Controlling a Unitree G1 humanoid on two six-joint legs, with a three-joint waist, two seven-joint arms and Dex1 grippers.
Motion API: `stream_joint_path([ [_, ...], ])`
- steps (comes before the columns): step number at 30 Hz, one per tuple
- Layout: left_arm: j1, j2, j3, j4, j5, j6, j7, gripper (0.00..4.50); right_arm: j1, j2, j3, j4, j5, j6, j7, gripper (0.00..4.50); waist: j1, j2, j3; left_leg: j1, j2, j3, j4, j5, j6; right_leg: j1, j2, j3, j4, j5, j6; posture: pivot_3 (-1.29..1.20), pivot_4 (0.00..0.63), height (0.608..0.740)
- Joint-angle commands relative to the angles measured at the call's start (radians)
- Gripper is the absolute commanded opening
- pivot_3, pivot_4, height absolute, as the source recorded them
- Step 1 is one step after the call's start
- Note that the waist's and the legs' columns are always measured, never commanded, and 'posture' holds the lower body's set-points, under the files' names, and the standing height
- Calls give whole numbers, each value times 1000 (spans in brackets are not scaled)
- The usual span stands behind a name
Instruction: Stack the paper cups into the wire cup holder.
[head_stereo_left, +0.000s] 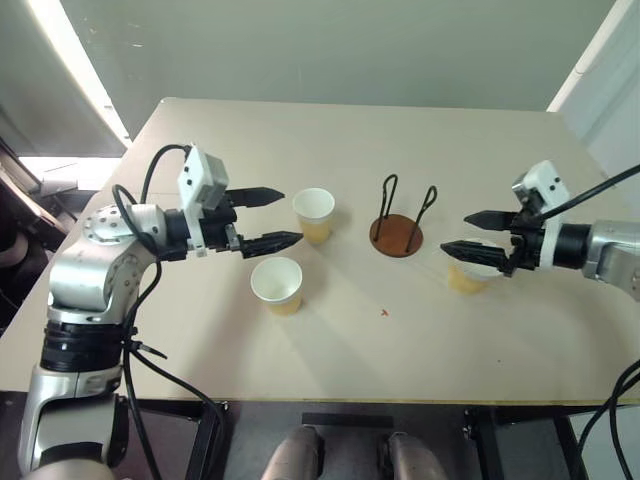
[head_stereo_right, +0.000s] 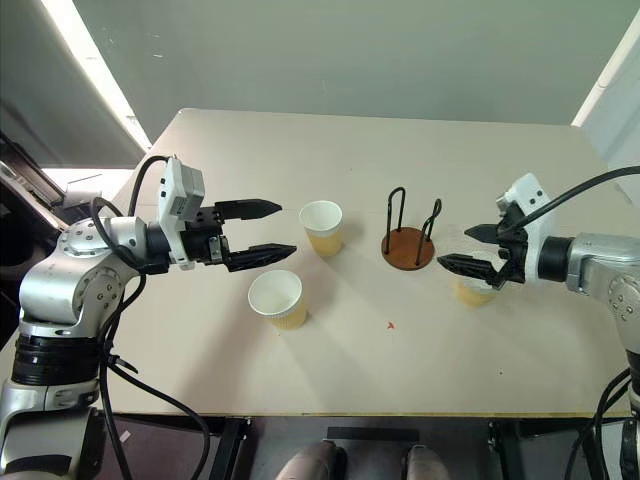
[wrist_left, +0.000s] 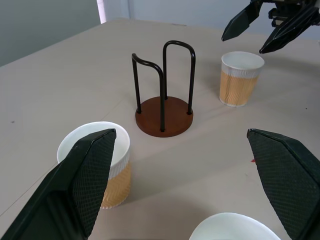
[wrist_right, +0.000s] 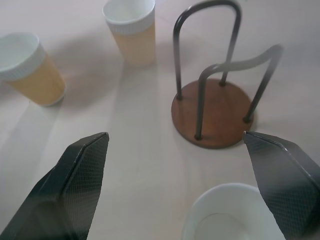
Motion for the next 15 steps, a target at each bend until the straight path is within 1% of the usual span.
stream_joint_path([
  [1,1,9,23,-32,-10,-13,5,4500,-28,-15,7,-17,-12,-17,4,4450,0,0,0,0,0,0,0,0,0,0,0,0,0,0,0,0,150,740],
  [9,-8,20,43,-12,-46,3,-14,4500,-83,16,58,19,-41,-15,-15,4450,0,0,0,0,0,0,0,0,0,0,0,0,0,0,0,0,150,740],
  [13,-18,32,37,3,-38,-3,-28,4500,-132,58,91,71,-77,-25,-41,4450,-1,0,0,0,0,0,0,0,0,0,0,0,0,0,0,0,150,740],
  [15,-26,34,37,8,-37,-5,-31,4500,-165,81,129,131,-120,-49,-49,4450,-2,0,0,1,0,0,0,0,0,0,0,0,0,0,0,0,150,740],
])
